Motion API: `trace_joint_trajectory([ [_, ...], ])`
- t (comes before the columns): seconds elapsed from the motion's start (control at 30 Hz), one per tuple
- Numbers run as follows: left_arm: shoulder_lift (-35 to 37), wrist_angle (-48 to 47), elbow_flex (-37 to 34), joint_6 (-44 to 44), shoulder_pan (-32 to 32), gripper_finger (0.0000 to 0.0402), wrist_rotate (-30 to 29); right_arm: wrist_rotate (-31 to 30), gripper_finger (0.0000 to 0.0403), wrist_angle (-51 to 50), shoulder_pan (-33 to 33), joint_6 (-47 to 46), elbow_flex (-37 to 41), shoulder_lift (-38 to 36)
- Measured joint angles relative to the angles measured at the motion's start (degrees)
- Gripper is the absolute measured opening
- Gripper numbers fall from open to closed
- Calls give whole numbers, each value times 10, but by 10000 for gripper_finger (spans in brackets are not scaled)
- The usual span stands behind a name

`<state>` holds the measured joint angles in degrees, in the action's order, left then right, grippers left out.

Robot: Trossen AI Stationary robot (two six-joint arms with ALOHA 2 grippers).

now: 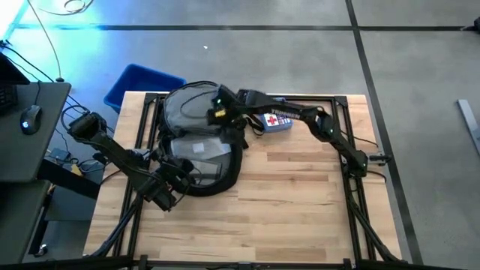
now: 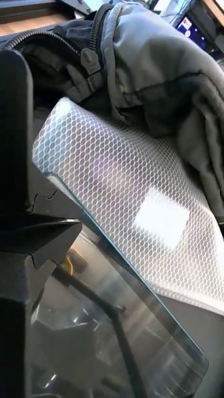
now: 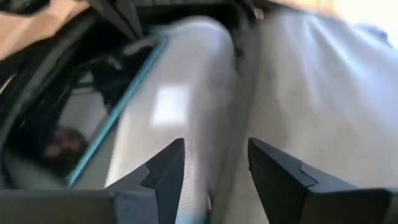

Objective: Unpack backpack
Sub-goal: Put the blue cellphone into the white backpack, then put the blue first aid kit into the black backpack

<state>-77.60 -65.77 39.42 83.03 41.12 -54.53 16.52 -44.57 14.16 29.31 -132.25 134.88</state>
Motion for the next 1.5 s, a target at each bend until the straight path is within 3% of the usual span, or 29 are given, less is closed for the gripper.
trace_joint_trajectory([
  [0.07, 0, 5, 0, 6, 4, 0, 2, -57, 143, -5, -23, 3, 0, 0],
  [0.17, 0, 33, 0, 13, 14, 0, 12, -126, 124, -90, -49, -2, -1, 0],
  [0.3, 0, 82, 0, -17, 33, 0, 17, -175, 95, -168, -61, -41, 51, -13],
  [0.43, 0, 119, 0, -30, 49, 0, 18, -235, 65, -139, -52, -82, 198, -86],
  [0.7, -3, 166, 0, -42, 61, 0, -5, -363, 26, 80, 41, -209, 558, -315],
  [0.87, -3, 237, 0, -104, 48, 0, -77, -312, 23, 175, 148, -284, 685, -399],
  [1.0, -3, 343, 0, -211, 0, 0, -110, -213, 23, 269, 210, -291, 752, -411],
  [1.13, -3, 480, 0, -353, -61, 0, -68, -162, 19, 287, 213, -279, 799, -410],
  [1.33, -6, 655, 0, -539, -132, 0, -25, -164, 2, 306, 161, -280, 869, -419],
  [1.5, -12, 812, 0, -679, -210, 0, 106, -152, 2, 294, 79, -322, 907, -460],
])
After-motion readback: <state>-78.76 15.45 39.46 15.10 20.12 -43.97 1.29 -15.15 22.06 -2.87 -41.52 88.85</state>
